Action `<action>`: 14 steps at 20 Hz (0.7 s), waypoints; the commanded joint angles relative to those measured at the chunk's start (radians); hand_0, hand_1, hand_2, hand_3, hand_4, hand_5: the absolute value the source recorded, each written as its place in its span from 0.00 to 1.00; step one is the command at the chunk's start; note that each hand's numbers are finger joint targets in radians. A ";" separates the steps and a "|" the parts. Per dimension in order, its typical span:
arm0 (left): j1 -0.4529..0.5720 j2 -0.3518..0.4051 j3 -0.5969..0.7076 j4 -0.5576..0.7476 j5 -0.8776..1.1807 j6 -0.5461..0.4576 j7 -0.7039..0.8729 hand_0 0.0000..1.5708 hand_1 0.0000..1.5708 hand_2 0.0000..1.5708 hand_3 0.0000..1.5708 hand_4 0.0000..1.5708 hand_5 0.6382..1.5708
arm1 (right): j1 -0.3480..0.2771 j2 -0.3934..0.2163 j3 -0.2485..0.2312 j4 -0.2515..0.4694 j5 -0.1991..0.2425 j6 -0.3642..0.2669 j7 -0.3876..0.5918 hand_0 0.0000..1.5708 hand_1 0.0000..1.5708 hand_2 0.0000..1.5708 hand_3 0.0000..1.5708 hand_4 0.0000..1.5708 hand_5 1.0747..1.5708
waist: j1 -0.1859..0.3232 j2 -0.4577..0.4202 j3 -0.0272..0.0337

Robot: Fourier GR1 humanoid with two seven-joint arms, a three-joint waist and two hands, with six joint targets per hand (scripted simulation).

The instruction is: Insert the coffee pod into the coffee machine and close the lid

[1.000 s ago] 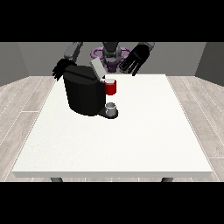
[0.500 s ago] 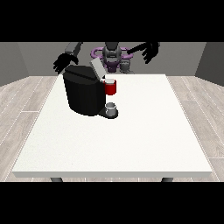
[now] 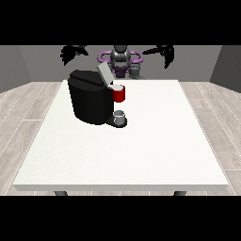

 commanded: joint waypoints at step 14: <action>0.210 -0.091 -0.088 -0.251 0.166 -0.058 0.056 0.00 0.00 0.00 0.00 0.14 1.00 | -0.188 -0.046 0.083 -0.067 0.050 0.082 0.106 0.00 0.00 0.00 0.00 0.15 1.00 | 0.141 0.034 0.0005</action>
